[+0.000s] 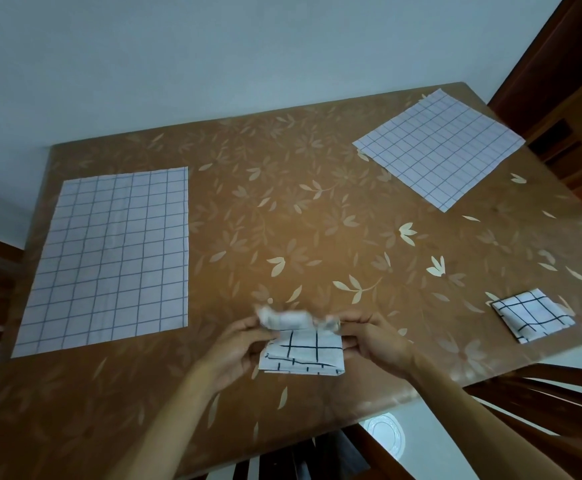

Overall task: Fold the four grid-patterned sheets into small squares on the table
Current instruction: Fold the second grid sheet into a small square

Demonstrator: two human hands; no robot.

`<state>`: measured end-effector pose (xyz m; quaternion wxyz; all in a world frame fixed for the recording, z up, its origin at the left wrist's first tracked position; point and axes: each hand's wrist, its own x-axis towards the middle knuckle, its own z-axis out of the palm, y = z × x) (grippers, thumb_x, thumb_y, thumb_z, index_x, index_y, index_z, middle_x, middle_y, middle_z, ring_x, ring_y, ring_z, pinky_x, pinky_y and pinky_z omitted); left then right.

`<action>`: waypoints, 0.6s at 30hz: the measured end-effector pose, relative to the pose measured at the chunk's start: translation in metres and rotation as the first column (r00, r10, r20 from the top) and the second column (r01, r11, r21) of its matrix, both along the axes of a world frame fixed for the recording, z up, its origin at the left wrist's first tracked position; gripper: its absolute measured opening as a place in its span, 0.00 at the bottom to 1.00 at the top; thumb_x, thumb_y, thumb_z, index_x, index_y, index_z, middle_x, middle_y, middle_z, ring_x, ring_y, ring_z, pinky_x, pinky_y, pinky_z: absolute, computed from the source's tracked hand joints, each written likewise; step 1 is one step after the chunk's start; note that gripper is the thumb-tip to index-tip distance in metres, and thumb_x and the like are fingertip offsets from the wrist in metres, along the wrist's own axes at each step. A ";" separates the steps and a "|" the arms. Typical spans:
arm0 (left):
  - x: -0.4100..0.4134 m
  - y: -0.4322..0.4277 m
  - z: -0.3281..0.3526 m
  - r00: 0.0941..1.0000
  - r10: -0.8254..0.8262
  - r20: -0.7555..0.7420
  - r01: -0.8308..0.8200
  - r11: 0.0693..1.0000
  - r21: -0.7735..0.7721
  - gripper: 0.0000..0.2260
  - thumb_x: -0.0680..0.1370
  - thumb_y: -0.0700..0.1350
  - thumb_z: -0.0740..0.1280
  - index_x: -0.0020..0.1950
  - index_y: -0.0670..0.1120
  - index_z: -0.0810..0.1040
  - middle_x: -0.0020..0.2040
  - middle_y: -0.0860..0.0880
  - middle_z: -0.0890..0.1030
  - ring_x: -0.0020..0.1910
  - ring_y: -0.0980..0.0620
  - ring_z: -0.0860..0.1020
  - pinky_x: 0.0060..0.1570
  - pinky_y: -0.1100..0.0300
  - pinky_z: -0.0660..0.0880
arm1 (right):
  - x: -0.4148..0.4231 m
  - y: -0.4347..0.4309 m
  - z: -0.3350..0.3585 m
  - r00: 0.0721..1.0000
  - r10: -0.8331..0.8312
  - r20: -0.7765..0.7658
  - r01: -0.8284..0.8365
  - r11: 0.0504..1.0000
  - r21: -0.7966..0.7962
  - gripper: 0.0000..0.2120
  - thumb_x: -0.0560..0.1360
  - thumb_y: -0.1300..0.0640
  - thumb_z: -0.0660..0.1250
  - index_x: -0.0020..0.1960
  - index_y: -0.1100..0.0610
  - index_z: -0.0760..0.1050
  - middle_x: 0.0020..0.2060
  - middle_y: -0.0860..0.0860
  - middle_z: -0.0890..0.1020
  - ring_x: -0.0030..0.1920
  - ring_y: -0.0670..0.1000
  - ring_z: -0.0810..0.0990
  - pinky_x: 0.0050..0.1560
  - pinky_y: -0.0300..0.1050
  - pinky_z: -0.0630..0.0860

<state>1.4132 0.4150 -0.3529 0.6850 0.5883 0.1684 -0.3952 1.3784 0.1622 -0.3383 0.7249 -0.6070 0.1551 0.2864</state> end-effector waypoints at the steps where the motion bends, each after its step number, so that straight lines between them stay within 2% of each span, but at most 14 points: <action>1: 0.000 0.000 -0.001 1.000 0.021 0.023 -0.021 1.000 0.012 0.17 0.80 0.30 0.60 0.43 0.42 0.87 0.48 0.42 0.85 0.46 0.44 0.82 0.44 0.53 0.81 | 0.000 0.001 0.000 1.000 -0.004 0.001 0.004 1.000 -0.002 0.18 0.79 0.70 0.56 0.47 0.60 0.85 0.51 0.65 0.84 0.50 0.64 0.84 0.49 0.55 0.83; 2: -0.002 -0.001 0.000 0.998 0.024 0.050 -0.025 0.999 0.030 0.19 0.81 0.30 0.58 0.40 0.42 0.85 0.46 0.43 0.85 0.44 0.45 0.82 0.38 0.54 0.79 | 0.000 0.001 -0.002 1.000 -0.005 -0.004 0.005 1.000 -0.008 0.17 0.78 0.69 0.56 0.44 0.62 0.84 0.50 0.65 0.84 0.49 0.63 0.85 0.46 0.51 0.83; 4: -0.004 -0.004 -0.003 0.993 0.011 0.119 -0.022 0.996 0.092 0.20 0.82 0.33 0.57 0.38 0.43 0.85 0.43 0.44 0.86 0.43 0.44 0.81 0.38 0.52 0.76 | 0.001 0.001 -0.007 1.000 -0.012 -0.020 0.012 1.000 -0.028 0.12 0.74 0.61 0.59 0.44 0.64 0.81 0.50 0.64 0.85 0.50 0.62 0.85 0.44 0.46 0.81; 7: -0.006 -0.007 -0.006 0.983 0.047 0.176 -0.070 0.990 0.123 0.15 0.80 0.38 0.63 0.38 0.40 0.85 0.45 0.44 0.86 0.45 0.45 0.83 0.37 0.57 0.78 | 0.002 0.001 -0.015 0.998 -0.042 -0.038 0.039 0.997 -0.067 0.18 0.72 0.47 0.64 0.53 0.59 0.79 0.52 0.57 0.85 0.53 0.59 0.85 0.52 0.53 0.81; 9: -0.007 -0.009 -0.008 0.981 0.058 0.186 -0.089 0.983 0.163 0.11 0.78 0.44 0.69 0.40 0.40 0.86 0.45 0.45 0.87 0.45 0.46 0.84 0.37 0.60 0.78 | 0.002 0.005 -0.023 0.998 -0.034 -0.060 0.025 0.989 -0.144 0.21 0.73 0.43 0.69 0.61 0.52 0.76 0.54 0.54 0.85 0.53 0.56 0.85 0.53 0.53 0.82; 10: -0.008 -0.009 -0.009 0.976 0.030 0.218 -0.081 0.971 0.225 0.09 0.77 0.46 0.71 0.41 0.42 0.87 0.45 0.47 0.87 0.45 0.48 0.84 0.38 0.62 0.78 | 0.002 0.007 -0.027 0.997 -0.009 -0.071 -0.005 0.982 -0.190 0.21 0.73 0.44 0.72 0.63 0.51 0.75 0.55 0.53 0.84 0.53 0.55 0.85 0.52 0.51 0.83; 12: -0.009 -0.008 -0.014 0.952 -0.055 0.300 -0.049 0.944 0.326 0.02 0.73 0.43 0.77 0.44 0.47 0.87 0.45 0.51 0.87 0.46 0.53 0.84 0.39 0.63 0.79 | 0.003 0.008 -0.034 0.993 0.067 -0.096 -0.089 0.965 -0.246 0.19 0.75 0.52 0.73 0.64 0.54 0.75 0.57 0.52 0.83 0.55 0.53 0.84 0.53 0.50 0.83; 14: -0.012 -0.007 -0.023 0.937 -0.107 0.332 -0.017 0.936 0.351 0.08 0.70 0.39 0.79 0.47 0.47 0.85 0.49 0.53 0.85 0.48 0.56 0.83 0.38 0.62 0.80 | 0.003 0.008 -0.040 0.986 0.119 -0.115 -0.149 0.941 -0.305 0.15 0.76 0.55 0.72 0.61 0.58 0.78 0.55 0.52 0.84 0.52 0.51 0.85 0.52 0.47 0.83; 16: -0.018 -0.008 -0.030 0.925 -0.126 0.359 -0.024 0.923 0.384 0.09 0.70 0.38 0.78 0.48 0.46 0.83 0.52 0.52 0.84 0.50 0.53 0.83 0.36 0.61 0.81 | 0.000 0.009 -0.047 0.984 0.143 -0.104 -0.172 0.907 -0.383 0.11 0.77 0.57 0.71 0.57 0.60 0.79 0.52 0.50 0.85 0.47 0.46 0.85 0.44 0.39 0.83; 18: -0.027 -0.011 -0.042 0.885 -0.182 0.428 -0.042 0.885 0.464 0.09 0.72 0.39 0.77 0.47 0.48 0.82 0.53 0.52 0.83 0.52 0.52 0.82 0.38 0.59 0.82 | -0.004 0.013 -0.059 0.980 0.185 -0.079 -0.200 0.854 -0.481 0.10 0.77 0.57 0.70 0.58 0.58 0.79 0.52 0.48 0.84 0.46 0.45 0.85 0.45 0.40 0.84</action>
